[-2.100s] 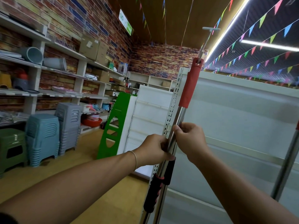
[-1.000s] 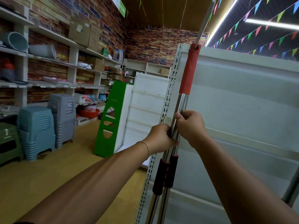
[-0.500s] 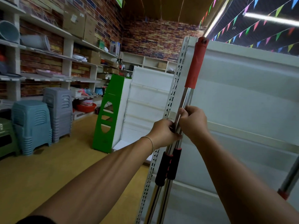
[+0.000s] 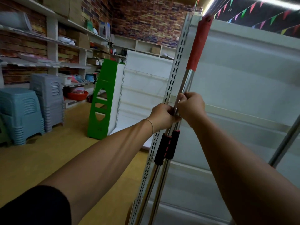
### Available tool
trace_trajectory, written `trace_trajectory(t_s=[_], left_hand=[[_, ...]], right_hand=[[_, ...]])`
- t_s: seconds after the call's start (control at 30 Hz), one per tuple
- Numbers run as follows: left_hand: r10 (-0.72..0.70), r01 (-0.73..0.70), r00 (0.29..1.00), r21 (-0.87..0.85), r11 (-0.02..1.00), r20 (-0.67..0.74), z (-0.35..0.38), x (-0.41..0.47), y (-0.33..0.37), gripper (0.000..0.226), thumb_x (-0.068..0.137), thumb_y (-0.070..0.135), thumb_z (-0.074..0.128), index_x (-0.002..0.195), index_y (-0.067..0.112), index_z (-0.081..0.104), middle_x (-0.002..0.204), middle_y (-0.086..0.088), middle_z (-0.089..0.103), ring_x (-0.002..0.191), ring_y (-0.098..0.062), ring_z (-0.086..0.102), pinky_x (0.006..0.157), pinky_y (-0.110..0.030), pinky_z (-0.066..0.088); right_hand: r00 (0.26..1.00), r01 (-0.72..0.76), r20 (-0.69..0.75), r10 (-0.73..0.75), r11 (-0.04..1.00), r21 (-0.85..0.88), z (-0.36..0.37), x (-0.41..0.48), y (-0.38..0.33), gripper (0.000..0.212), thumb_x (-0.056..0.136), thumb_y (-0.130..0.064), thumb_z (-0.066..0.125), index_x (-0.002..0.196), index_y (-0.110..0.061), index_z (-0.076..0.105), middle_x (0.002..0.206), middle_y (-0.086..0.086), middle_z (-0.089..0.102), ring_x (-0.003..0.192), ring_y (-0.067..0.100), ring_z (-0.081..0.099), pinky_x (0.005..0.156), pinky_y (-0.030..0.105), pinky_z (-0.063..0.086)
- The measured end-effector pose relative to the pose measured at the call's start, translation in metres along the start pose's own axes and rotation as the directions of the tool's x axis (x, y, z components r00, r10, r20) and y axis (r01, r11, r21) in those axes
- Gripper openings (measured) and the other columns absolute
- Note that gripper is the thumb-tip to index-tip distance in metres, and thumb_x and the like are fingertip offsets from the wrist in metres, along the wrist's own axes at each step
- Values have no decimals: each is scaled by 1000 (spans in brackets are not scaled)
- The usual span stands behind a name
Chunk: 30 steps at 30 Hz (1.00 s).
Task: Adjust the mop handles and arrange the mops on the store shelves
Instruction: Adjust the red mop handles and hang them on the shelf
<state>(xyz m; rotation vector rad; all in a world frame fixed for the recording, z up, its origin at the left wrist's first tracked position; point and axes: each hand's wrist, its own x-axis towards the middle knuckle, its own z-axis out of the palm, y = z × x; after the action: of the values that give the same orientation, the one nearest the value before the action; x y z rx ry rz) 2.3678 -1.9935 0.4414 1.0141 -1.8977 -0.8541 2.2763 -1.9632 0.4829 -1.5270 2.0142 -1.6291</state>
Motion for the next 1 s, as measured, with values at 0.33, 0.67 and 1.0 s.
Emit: trace_trajectory(t_s=[0.33,0.67,1.0], left_hand=[[-95,94,992,19,995,80,10,-28,-4,15,88,15,59,101,12,67,102,-8,70,96,-24,66,89,-39,56],[-248,218,967,320,922,55,49,-80,30,7,87,12,53,84,6,50,83,-14,57,69,-26,55,56,-29,44],[-106,47,971,266,963,214,134,-141,109,55,99,47,46,141,12,43,123,-15,58,106,-32,61,91,-44,55]], right_hand=[[989,-74,113,96,980,-184,-32,-54,65,22,96,-30,62,110,-14,69,94,4,71,88,21,68,78,30,54],[976,-180,107,189,979,-90,-143,-82,130,30,86,-43,63,109,-24,67,96,7,73,90,26,71,86,49,58],[971,-234,29,237,968,-96,-286,-131,160,33,97,-38,55,110,-11,68,79,6,68,71,24,71,76,46,62]])
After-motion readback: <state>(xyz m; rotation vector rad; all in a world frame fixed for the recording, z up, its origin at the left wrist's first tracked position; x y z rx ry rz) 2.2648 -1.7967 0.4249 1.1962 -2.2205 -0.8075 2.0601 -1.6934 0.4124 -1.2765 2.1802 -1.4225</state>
